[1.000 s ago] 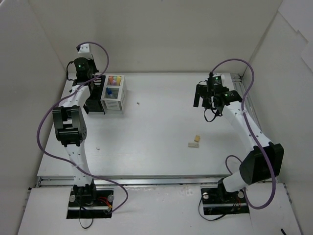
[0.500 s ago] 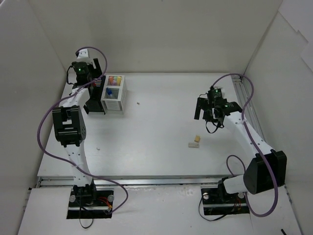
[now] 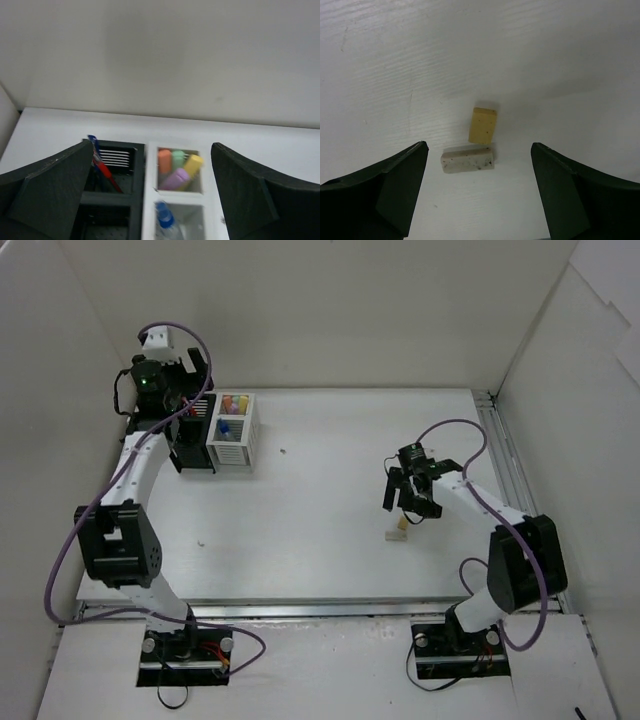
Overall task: Sort the stationery into containers
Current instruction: Pick up the stationery from the center of the board.
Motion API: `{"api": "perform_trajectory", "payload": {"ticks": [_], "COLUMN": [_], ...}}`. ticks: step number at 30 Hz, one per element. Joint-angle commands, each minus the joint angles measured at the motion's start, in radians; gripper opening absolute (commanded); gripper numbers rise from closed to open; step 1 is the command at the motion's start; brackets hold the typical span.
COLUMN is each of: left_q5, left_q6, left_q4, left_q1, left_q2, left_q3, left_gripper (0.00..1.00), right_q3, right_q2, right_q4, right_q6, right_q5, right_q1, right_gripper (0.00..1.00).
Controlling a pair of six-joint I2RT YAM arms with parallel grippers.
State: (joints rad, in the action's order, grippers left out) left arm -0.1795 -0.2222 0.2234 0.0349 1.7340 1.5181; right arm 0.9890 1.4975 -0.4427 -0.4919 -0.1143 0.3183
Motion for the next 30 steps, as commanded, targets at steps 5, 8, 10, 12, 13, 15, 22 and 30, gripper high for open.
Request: {"api": "perform_trajectory", "payload": {"ticks": [5, 8, 10, 12, 13, 15, 22, 30], "left_q5": [-0.066, -0.055, -0.031, -0.015, -0.002, 0.003, 0.113, 0.099], "left_q6": [-0.129, -0.147, -0.161, -0.173, -0.178, -0.174, -0.164, -0.111], "left_q4": [-0.032, -0.073, -0.113, -0.153, -0.162, -0.185, -0.257, -0.344], "left_q1": [-0.092, -0.119, -0.130, -0.142, -0.151, -0.151, -0.173, -0.173], "left_q2": [-0.388, -0.493, -0.530, -0.579, -0.609, -0.639, -0.789, -0.881], "left_q3": [-0.343, -0.472, -0.522, -0.550, -0.573, -0.584, -0.616, -0.608], "left_gripper": [1.00, 1.00, 1.00, 1.00, 1.00, 1.00, 1.00, 1.00], "right_q3": [-0.016, -0.041, -0.049, -0.055, -0.056, -0.055, -0.046, -0.006], "right_q2": [0.124, 0.130, 0.119, 0.118, 0.118, 0.119, 0.129, 0.121], "right_q4": [0.101, 0.111, 0.116, 0.113, 0.113, 0.113, 0.111, 0.151], "right_q6": [-0.085, -0.089, -0.086, -0.086, -0.085, -0.082, -0.071, 0.054], "right_q5": [0.067, 0.079, 0.076, 0.073, 0.073, 0.077, 0.080, 0.191], "right_q1": [-0.004, -0.005, -0.005, -0.008, -0.013, -0.016, -0.024, -0.013], "right_gripper": [0.65, 0.55, 0.48, 0.44, 0.43, 0.43, 0.27, 0.00]}}
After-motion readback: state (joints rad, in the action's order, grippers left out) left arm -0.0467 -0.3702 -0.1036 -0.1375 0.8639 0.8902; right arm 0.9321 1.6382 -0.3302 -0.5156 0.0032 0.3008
